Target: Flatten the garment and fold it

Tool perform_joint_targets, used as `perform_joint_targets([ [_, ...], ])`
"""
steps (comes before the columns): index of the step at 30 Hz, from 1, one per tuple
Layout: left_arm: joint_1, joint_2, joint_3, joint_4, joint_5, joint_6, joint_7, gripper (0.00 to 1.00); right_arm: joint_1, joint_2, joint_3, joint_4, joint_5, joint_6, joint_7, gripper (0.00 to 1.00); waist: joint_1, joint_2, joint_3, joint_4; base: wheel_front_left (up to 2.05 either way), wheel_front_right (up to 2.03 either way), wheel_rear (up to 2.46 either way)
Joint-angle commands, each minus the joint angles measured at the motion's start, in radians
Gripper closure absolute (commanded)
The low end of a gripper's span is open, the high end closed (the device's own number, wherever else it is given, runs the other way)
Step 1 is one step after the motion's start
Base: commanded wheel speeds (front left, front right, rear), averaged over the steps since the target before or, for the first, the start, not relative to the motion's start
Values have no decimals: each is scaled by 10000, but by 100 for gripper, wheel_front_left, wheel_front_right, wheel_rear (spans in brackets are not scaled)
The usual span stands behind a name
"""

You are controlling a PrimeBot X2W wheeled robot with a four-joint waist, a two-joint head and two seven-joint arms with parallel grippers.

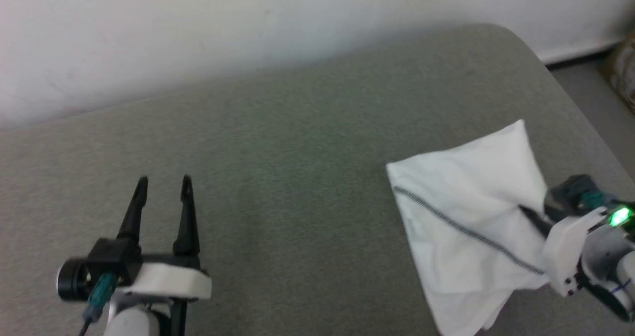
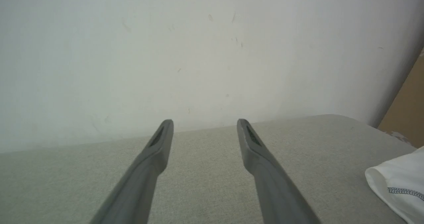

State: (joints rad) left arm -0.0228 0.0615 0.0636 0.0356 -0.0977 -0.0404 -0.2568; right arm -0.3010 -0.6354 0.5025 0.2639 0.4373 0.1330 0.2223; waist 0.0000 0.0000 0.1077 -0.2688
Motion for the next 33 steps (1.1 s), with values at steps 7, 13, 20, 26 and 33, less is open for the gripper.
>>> perform_joint_targets([
  [7,-1930,428,-729,-336,717,-132,357,0,-1968,-66,-452,3385,671,-23,-2306,100,0,0,2961,-1724,0,0,0],
  [13,-2982,549,-1201,-665,1114,-210,651,0,-3149,-53,-793,5514,577,-23,-4111,100,0,0,3962,-1495,0,0,0],
  [20,-3608,562,-1543,-872,1369,-150,662,0,-4313,331,-1752,6610,-280,-23,-4832,51,0,0,4576,-1148,0,0,0],
  [26,-3471,537,-1552,-748,1297,1,510,0,-3553,712,-3924,5786,-1918,-23,-4838,0,0,0,4420,-938,0,0,0],
  [33,-2881,368,-1464,-296,859,212,150,0,-1948,1048,-6216,5519,-3055,-23,-4839,0,0,0,3298,-644,0,0,0],
])
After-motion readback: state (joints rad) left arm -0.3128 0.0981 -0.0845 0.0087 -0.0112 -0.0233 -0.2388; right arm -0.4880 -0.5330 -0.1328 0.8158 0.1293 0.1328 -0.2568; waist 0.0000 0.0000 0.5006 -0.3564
